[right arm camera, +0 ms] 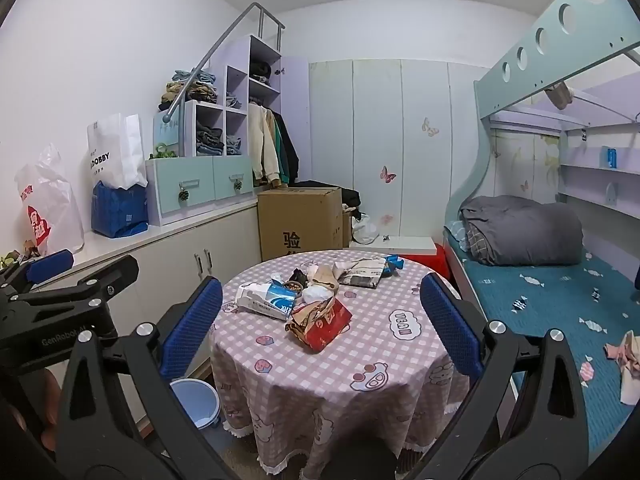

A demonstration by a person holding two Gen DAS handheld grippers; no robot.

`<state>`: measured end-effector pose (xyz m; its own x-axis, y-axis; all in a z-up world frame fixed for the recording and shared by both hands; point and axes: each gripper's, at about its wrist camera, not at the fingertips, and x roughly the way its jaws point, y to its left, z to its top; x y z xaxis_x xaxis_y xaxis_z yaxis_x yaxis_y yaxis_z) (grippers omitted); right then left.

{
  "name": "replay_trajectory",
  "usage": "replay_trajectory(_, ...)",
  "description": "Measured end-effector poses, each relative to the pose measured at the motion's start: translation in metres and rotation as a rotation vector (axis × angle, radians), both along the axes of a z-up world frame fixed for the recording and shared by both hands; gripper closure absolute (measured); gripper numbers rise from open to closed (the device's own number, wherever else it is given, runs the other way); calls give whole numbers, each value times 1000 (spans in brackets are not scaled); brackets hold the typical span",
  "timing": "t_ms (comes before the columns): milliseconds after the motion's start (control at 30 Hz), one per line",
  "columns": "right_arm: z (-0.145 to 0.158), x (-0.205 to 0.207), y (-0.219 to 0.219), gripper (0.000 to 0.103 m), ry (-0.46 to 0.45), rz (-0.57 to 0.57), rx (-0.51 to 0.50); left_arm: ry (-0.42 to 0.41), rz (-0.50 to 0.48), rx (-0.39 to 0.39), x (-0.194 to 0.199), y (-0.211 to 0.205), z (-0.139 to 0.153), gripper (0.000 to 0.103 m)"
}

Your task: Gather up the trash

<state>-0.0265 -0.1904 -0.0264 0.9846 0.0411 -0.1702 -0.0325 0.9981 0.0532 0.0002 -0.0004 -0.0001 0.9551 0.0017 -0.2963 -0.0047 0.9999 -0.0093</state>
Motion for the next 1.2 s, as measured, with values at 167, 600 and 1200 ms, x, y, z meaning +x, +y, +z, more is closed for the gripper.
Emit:
replay_trajectory(167, 0, -1, 0, 6, -9, 2, -3, -2, -7, 0, 0, -1, 0, 4)
replay_trajectory(600, 1, 0, 0, 6, -4, 3, -1, -9, -14, 3, -5, -2, 4, 4)
replay_trajectory(1200, -4, 2, 3, 6, 0, 5, -1, -9, -14, 2, -5, -2, 4, 4)
